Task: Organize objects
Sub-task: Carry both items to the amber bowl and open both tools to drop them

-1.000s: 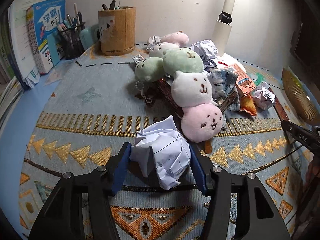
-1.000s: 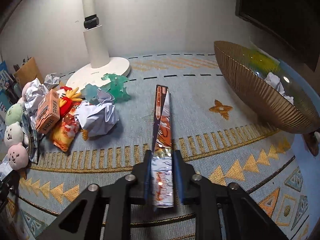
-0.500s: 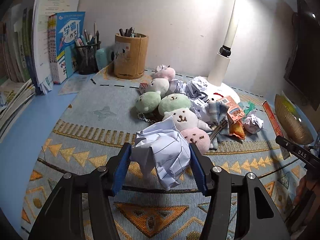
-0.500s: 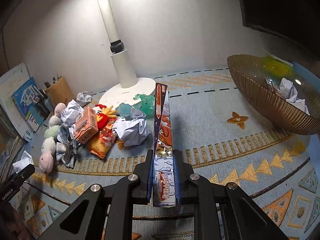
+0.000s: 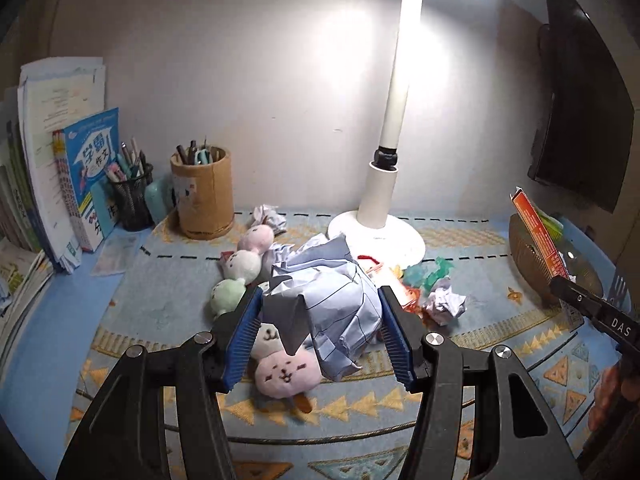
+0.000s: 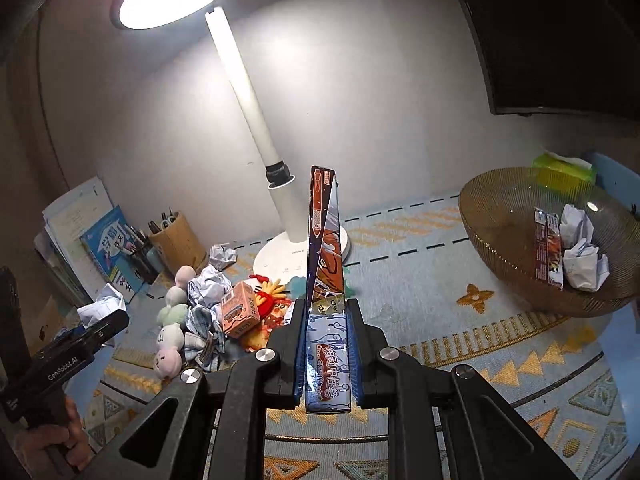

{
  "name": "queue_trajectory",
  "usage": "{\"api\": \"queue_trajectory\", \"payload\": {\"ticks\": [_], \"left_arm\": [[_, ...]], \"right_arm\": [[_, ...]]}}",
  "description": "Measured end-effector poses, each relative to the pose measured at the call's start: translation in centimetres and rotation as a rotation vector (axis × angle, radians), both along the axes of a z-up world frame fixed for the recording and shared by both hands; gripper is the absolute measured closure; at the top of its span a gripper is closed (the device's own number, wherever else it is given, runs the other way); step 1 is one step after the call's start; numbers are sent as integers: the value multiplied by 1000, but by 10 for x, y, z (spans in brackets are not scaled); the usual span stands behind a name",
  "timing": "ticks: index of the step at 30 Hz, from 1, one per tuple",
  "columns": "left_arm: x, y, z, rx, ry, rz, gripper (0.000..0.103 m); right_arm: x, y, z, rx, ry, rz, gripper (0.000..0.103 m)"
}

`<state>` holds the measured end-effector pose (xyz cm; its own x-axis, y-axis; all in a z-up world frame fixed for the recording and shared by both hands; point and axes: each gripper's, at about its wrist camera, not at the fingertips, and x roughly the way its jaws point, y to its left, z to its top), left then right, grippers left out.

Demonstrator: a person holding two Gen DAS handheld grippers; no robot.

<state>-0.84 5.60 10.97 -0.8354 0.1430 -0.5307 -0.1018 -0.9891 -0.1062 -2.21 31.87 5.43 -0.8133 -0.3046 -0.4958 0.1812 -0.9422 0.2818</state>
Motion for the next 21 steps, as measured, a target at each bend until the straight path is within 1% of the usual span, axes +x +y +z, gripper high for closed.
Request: {"api": "queue_trajectory", "payload": {"ticks": [3, 8, 12, 15, 18, 21], "left_arm": [[-14, 24, 13, 16, 16, -43, 48], [-37, 76, 37, -20, 80, -130, 47], [-59, 125, 54, -49, 125, -219, 47], [-71, 165, 62, -71, 158, -292, 46], [-82, 204, 64, -100, 174, -360, 46], [-92, 238, 61, -95, 165, -425, 46]], "right_arm": [[2, 14, 14, 13, 31, 1, 86], [-1, 47, 31, -6, 64, -19, 86], [-4, 76, 42, 42, 95, -96, 86], [-8, 107, 45, 9, 95, -159, 86], [-10, 130, 45, 29, 89, -216, 86], [-12, 151, 41, 15, 70, -254, 86]]}}
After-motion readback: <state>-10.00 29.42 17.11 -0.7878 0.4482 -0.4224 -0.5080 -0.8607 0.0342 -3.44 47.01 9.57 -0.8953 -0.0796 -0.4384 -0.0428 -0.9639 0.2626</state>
